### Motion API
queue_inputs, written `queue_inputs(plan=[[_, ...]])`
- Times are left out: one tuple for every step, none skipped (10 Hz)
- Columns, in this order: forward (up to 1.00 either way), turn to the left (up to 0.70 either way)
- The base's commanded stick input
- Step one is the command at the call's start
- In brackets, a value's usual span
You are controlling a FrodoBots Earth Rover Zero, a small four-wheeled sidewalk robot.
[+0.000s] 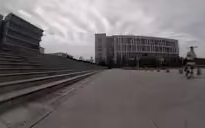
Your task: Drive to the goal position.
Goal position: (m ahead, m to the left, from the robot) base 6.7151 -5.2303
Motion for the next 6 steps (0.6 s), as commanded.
queue_inputs(plan=[[0.7,0.0],[0.7,0.0],[0.7,0.0],[0.7,0.0],[0.7,0.0],[0.7,0.0]])
